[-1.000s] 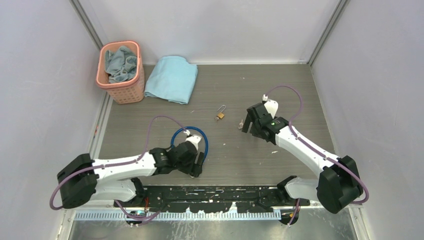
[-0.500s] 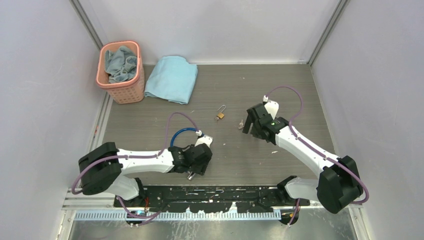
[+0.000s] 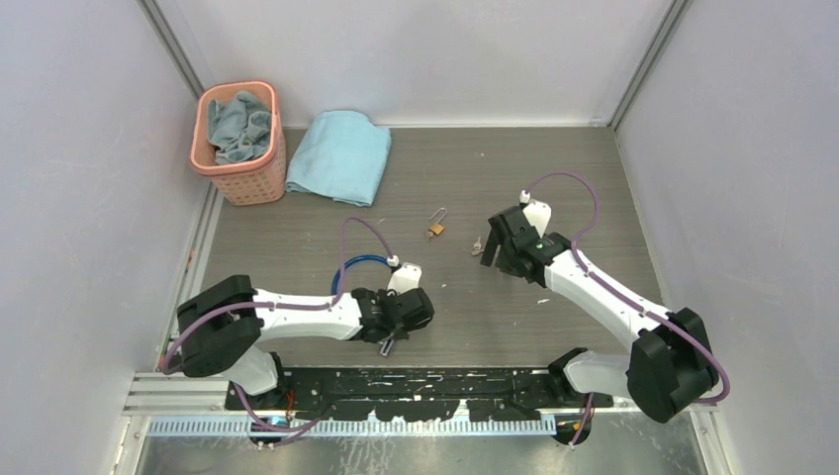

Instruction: Unlock with the key

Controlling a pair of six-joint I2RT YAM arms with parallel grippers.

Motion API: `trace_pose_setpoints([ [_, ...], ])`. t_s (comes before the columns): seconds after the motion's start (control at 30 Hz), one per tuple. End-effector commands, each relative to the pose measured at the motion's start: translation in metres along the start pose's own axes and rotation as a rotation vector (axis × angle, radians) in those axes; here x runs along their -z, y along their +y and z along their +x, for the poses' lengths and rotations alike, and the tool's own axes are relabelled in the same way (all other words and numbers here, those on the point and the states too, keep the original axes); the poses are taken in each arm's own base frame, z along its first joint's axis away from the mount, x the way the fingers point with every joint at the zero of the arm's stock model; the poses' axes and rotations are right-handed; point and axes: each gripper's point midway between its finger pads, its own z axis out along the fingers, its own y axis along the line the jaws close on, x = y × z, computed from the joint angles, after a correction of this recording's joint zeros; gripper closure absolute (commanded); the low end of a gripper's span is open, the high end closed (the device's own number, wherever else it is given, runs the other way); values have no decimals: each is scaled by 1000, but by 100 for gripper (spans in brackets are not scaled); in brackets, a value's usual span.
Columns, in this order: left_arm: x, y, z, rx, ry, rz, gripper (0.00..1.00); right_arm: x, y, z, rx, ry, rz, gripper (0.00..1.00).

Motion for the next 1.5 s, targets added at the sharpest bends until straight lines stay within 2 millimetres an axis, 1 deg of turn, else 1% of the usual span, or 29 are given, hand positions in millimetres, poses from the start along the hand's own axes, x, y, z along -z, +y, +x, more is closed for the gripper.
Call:
trace_pose_setpoints([
  [0.0,2,26,-13,134,-59,-199,92,-1,7,-9,-35,-34,-20,16],
  [0.13,1,33,-25,269,-93,-250,93,-3,11,-6,-30,-16,-36,18],
  [0.27,-10,33,-32,421,-88,-195,95,-7,19,-6,-30,-25,-73,18],
  [0.37,-17,44,-36,553,-83,-159,96,-11,28,-10,-32,-33,-99,19],
  [0.43,-18,53,-40,624,-100,-153,96,-15,34,-11,-29,-32,-106,19],
  [0.5,-16,62,-46,669,-131,-154,95,-21,47,-15,-28,-34,-144,20],
  [0.57,-13,69,-49,692,-156,-160,90,-29,58,-16,-4,-18,-183,22],
  [0.63,-10,73,-51,707,-173,-158,81,-37,63,-17,4,6,-185,26],
  [0.67,-9,75,-52,714,-179,-153,73,-41,66,-19,5,17,-185,27],
  [0.7,-8,75,-51,719,-185,-143,61,-46,67,-19,5,28,-182,31],
  [0.77,-5,77,-52,733,-205,-122,45,-52,69,-24,1,33,-176,33],
  [0.8,-4,77,-53,736,-214,-109,41,-55,70,-27,-1,30,-171,34],
  [0.87,2,78,-57,741,-240,-82,34,-61,68,-34,-9,30,-156,38],
  [1.0,13,72,-68,690,-287,2,27,-73,66,-43,-34,46,-148,45],
  [1.13,23,71,-71,665,-335,71,23,-85,70,-46,-78,91,-185,52],
  [1.33,36,82,-67,673,-390,108,22,-97,76,-40,-69,135,-192,59],
  [1.47,42,86,-65,679,-410,124,23,-103,75,-40,-58,139,-174,61],
])
